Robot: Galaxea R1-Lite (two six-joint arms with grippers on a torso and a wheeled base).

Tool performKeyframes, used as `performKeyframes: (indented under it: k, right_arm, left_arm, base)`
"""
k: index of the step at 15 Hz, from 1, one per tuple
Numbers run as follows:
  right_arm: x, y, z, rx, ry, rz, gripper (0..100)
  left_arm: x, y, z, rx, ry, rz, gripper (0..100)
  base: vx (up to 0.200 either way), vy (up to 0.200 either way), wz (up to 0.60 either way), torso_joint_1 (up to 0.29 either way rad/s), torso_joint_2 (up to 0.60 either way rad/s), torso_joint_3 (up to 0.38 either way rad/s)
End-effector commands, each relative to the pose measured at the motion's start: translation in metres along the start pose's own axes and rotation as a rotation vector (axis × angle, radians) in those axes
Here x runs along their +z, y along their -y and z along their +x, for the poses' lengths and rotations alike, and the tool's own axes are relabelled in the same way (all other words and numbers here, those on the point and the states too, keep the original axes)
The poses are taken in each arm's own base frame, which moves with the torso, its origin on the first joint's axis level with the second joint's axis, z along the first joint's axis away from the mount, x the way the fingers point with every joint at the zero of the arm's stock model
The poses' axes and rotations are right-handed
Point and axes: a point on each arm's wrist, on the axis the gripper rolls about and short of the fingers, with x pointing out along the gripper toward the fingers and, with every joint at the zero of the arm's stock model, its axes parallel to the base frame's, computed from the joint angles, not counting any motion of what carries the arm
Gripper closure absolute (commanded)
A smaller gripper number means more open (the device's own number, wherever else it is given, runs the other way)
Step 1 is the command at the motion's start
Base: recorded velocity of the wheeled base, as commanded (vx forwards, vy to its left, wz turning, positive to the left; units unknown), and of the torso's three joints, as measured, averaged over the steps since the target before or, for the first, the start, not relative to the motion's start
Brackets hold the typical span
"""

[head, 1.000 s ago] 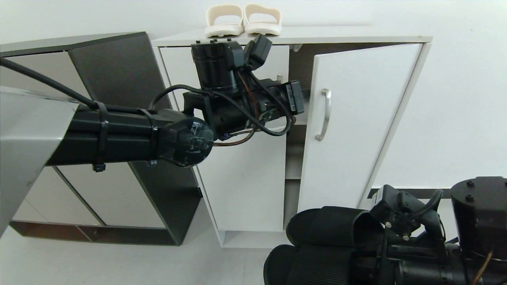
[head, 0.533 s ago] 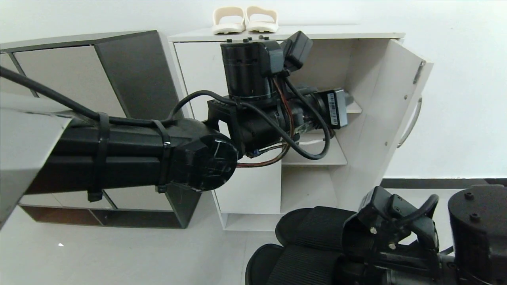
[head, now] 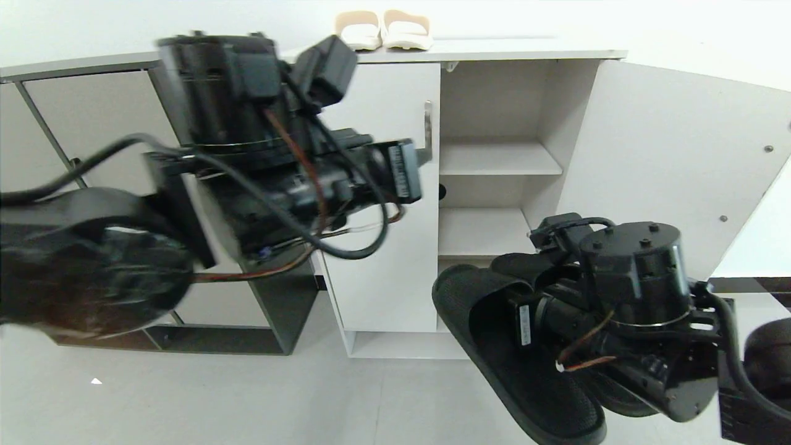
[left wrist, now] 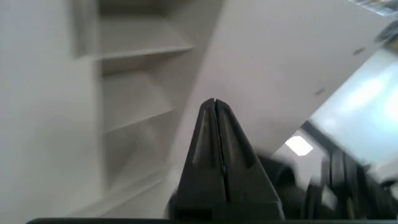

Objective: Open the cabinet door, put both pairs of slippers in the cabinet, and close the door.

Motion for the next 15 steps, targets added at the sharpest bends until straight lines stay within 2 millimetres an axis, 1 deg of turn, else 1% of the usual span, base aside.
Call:
performKeyframes:
  k: [1, 2, 3, 4, 5, 6, 7, 8, 9, 10, 11, 12, 13, 15]
  right_arm:
    - [-0.006, 0.001, 0.024, -0.054, -0.032, -0.004, 100]
    - [-0.005, 0.001, 0.025, -0.057, -0.023, -0.001, 100]
    - [-0.005, 0.0, 0.025, -0.056, -0.019, 0.001, 100]
    - [-0.005, 0.001, 0.025, -0.058, -0.019, 0.001, 100]
    - [-0.004, 0.001, 0.024, -0.058, -0.018, 0.002, 100]
    - [-0.003, 0.003, 0.024, -0.074, -0.01, 0.005, 100]
    - [-0.003, 0.004, 0.024, -0.081, -0.007, 0.006, 100]
    - [-0.003, 0.004, 0.024, -0.084, -0.005, 0.007, 100]
    - [-0.002, 0.004, 0.024, -0.085, -0.003, 0.007, 100]
    - [-0.002, 0.004, 0.024, -0.085, -0.003, 0.006, 100]
    - [-0.003, 0.004, 0.024, -0.086, -0.006, 0.006, 100]
    - [-0.004, 0.004, 0.025, -0.086, -0.008, 0.004, 100]
    - [-0.005, 0.004, 0.025, -0.087, -0.011, 0.003, 100]
    - [-0.007, 0.004, 0.026, -0.086, -0.015, 0.001, 100]
  left_arm:
    - [-0.007, -0.017, -0.145, 0.344, -0.028, 0.158, 100]
    - [-0.018, -0.026, -0.202, 0.598, 0.002, 0.213, 100]
    - [-0.028, -0.039, -0.235, 0.759, 0.026, 0.22, 100]
    - [-0.043, -0.043, -0.262, 0.882, 0.054, 0.207, 100]
    - [-0.046, -0.043, -0.266, 0.896, 0.057, 0.204, 100]
    - [-0.097, -0.043, -0.301, 1.071, 0.075, 0.189, 100]
    - [-0.126, -0.042, -0.313, 1.157, 0.067, 0.187, 100]
    - [-0.142, -0.042, -0.318, 1.192, 0.065, 0.186, 100]
    - [-0.169, -0.041, -0.323, 1.172, 0.055, 0.186, 100]
    - [-0.179, -0.04, -0.326, 1.131, 0.061, 0.191, 100]
    - [-0.193, -0.036, -0.331, 1.012, 0.061, 0.202, 100]
    - [-0.203, -0.032, -0.335, 0.924, 0.064, 0.211, 100]
    - [-0.202, -0.03, -0.335, 0.836, 0.075, 0.213, 100]
    - [-0.202, -0.029, -0.333, 0.754, 0.073, 0.224, 100]
  base:
    - [0.0, 0.0, 0.0, 0.0, 0.0, 0.0]
    - [0.0, 0.0, 0.0, 0.0, 0.0, 0.0]
    - [0.0, 0.0, 0.0, 0.0, 0.0, 0.0]
    - [0.0, 0.0, 0.0, 0.0, 0.0, 0.0]
    - [0.0, 0.0, 0.0, 0.0, 0.0, 0.0]
    - [0.0, 0.0, 0.0, 0.0, 0.0, 0.0]
    - [0.0, 0.0, 0.0, 0.0, 0.0, 0.0]
    - [0.0, 0.0, 0.0, 0.0, 0.0, 0.0]
    - [0.0, 0.0, 0.0, 0.0, 0.0, 0.0]
    - [0.0, 0.0, 0.0, 0.0, 0.0, 0.0]
    - [0.0, 0.0, 0.0, 0.0, 0.0, 0.0]
    - [0.0, 0.0, 0.0, 0.0, 0.0, 0.0]
    - [0.0, 0.0, 0.0, 0.0, 0.0, 0.0]
    - [0.0, 0.0, 0.0, 0.0, 0.0, 0.0]
